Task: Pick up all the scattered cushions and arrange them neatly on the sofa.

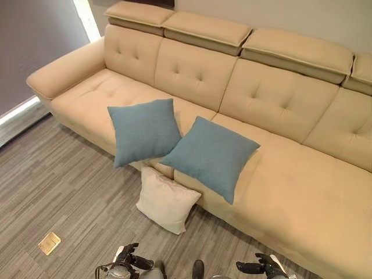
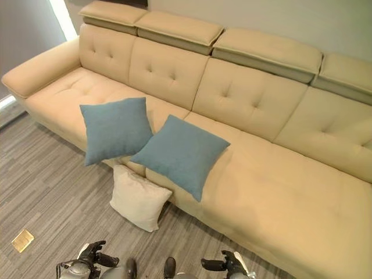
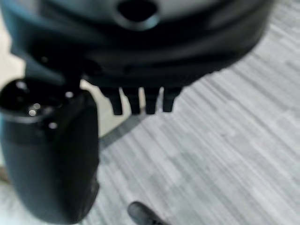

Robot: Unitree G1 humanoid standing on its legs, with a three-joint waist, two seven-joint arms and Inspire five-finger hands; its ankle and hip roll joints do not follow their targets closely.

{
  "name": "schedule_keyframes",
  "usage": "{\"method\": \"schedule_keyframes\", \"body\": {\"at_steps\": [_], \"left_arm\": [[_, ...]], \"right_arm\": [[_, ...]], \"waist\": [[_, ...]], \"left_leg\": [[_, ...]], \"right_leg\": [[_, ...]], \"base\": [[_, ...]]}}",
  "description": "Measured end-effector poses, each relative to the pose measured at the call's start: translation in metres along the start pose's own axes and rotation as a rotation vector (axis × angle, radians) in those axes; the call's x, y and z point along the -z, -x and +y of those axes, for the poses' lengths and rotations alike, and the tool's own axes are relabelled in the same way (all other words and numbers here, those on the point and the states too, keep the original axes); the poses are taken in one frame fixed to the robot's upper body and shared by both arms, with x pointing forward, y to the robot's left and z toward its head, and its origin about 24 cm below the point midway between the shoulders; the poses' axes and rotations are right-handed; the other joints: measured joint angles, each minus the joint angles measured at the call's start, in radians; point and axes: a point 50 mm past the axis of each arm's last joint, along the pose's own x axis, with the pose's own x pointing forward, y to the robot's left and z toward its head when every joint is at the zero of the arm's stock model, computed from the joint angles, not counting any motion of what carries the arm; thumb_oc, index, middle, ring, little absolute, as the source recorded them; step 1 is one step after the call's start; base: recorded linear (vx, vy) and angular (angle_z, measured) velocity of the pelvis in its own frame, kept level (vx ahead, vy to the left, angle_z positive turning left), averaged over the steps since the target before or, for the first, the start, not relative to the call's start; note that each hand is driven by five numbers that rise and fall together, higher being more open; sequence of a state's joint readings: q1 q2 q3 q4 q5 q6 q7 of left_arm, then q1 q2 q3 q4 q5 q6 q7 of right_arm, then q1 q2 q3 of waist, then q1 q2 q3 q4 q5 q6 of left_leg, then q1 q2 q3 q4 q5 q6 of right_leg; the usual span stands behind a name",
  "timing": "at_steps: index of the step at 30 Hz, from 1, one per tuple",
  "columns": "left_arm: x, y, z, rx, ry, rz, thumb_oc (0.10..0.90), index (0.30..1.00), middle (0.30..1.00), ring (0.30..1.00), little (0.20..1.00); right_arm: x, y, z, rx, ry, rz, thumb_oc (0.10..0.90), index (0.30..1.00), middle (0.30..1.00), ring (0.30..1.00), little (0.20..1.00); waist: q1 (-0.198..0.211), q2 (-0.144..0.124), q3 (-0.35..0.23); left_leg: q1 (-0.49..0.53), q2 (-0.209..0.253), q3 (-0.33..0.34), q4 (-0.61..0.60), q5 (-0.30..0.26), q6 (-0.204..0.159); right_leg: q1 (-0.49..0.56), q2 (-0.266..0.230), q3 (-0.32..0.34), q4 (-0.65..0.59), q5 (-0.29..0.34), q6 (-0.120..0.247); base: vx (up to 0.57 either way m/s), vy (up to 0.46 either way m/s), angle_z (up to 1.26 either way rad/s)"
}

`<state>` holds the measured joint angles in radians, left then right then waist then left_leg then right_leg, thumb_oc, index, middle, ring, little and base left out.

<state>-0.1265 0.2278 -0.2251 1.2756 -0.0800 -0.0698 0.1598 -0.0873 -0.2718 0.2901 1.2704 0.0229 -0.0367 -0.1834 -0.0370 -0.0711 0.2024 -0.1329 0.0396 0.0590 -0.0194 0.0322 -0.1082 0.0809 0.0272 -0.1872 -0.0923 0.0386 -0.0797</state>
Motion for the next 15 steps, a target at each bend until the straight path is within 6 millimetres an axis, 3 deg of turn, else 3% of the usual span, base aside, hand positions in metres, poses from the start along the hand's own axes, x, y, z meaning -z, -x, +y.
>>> {"method": "schedule_keyframes", "body": {"at_steps": [2, 3, 5, 6, 7, 8, 10, 13, 15], "left_arm": [[0.000, 0.000, 0.000, -0.002, 0.016, 0.000, 0.800, 0.900, 0.900, 0.900, 0.900], [0.003, 0.001, -0.002, 0.005, 0.006, 0.008, 0.800, 0.900, 0.900, 0.900, 0.900], [0.008, 0.002, -0.004, 0.011, -0.008, 0.021, 0.800, 0.900, 0.900, 0.900, 0.900], [0.010, 0.003, -0.007, 0.019, -0.006, 0.029, 0.800, 0.900, 0.900, 0.900, 0.900], [0.012, 0.003, -0.008, 0.022, -0.005, 0.034, 0.800, 0.900, 0.900, 0.900, 0.900], [0.013, 0.003, -0.007, 0.019, -0.007, 0.036, 0.800, 0.900, 0.900, 0.900, 0.900], [0.019, 0.005, -0.007, 0.019, -0.008, 0.055, 0.800, 0.900, 0.900, 0.900, 0.900], [0.019, 0.004, -0.001, 0.003, -0.016, 0.055, 0.800, 0.900, 0.900, 0.900, 0.900], [0.011, 0.001, 0.005, -0.013, -0.017, 0.032, 0.800, 0.900, 0.900, 0.900, 0.900]], "right_arm": [[0.000, 0.000, -0.001, 0.003, 0.000, 0.004, 0.800, 0.900, 0.900, 0.900, 0.900], [0.010, 0.002, 0.000, 0.004, 0.002, 0.029, 0.800, 0.900, 0.900, 0.900, 0.900], [0.015, 0.002, -0.001, 0.016, 0.005, 0.041, 0.800, 0.900, 0.900, 0.900, 0.900], [0.017, 0.002, -0.004, 0.024, 0.008, 0.044, 0.800, 0.900, 0.900, 0.900, 0.900], [0.020, 0.003, -0.003, 0.024, 0.007, 0.052, 0.800, 0.900, 0.900, 0.900, 0.900], [0.026, 0.005, 0.000, 0.015, 0.008, 0.070, 0.800, 0.900, 0.900, 0.900, 0.900], [0.026, 0.005, 0.001, 0.013, 0.008, 0.071, 0.800, 0.900, 0.900, 0.900, 0.900], [0.021, 0.005, 0.008, -0.005, 0.008, 0.052, 0.800, 0.900, 0.900, 0.900, 0.900], [0.015, 0.004, 0.010, -0.009, 0.004, 0.039, 0.800, 0.900, 0.900, 0.900, 0.900]], "waist": [[-0.001, 0.006, 0.002], [-0.002, 0.009, -0.001], [-0.002, 0.020, -0.021], [-0.003, 0.037, -0.031], [-0.007, 0.037, -0.033], [-0.005, 0.025, -0.038], [-0.005, 0.033, -0.039], [-0.005, 0.028, -0.039], [-0.002, 0.029, -0.027]], "left_leg": [[-0.002, 0.004, -0.015, -0.030, 0.033, 0.008], [0.011, 0.001, -0.013, -0.034, 0.053, 0.024], [0.019, -0.003, -0.014, 0.023, 0.053, 0.030], [0.025, 0.001, -0.016, 0.029, 0.073, 0.046], [0.033, 0.000, -0.014, 0.024, 0.106, 0.092], [0.062, -0.023, -0.003, -0.004, 0.099, 0.107], [0.106, -0.032, 0.033, -0.042, 0.096, 0.131], [0.127, -0.058, 0.044, -0.040, 0.070, 0.162], [0.145, -0.068, 0.044, -0.043, 0.044, 0.199]], "right_leg": [[0.030, 0.017, 0.007, -0.001, -0.021, 0.020], [0.052, 0.024, 0.018, 0.000, -0.030, 0.008], [0.071, 0.030, 0.055, 0.001, -0.054, 0.019], [0.075, 0.041, 0.063, 0.004, -0.063, 0.032], [0.078, 0.035, 0.075, 0.015, -0.079, 0.041], [0.075, 0.008, 0.086, 0.041, -0.095, 0.059], [0.043, -0.015, 0.106, 0.142, -0.139, 0.104], [-0.060, -0.066, 0.109, 0.388, -0.239, 0.173], [-0.153, -0.090, 0.107, 0.588, -0.244, 0.192]], "base": [[0.20, 0.136, -0.25], [0.14, 0.105, -0.28], [0.18, 0.151, -0.46], [0.19, 0.184, -0.42], [0.22, 0.266, -0.26], [0.17, 0.249, -0.35], [0.08, 0.159, -0.40], [0.03, 0.109, -0.10], [0.07, 0.078, -0.03]]}}
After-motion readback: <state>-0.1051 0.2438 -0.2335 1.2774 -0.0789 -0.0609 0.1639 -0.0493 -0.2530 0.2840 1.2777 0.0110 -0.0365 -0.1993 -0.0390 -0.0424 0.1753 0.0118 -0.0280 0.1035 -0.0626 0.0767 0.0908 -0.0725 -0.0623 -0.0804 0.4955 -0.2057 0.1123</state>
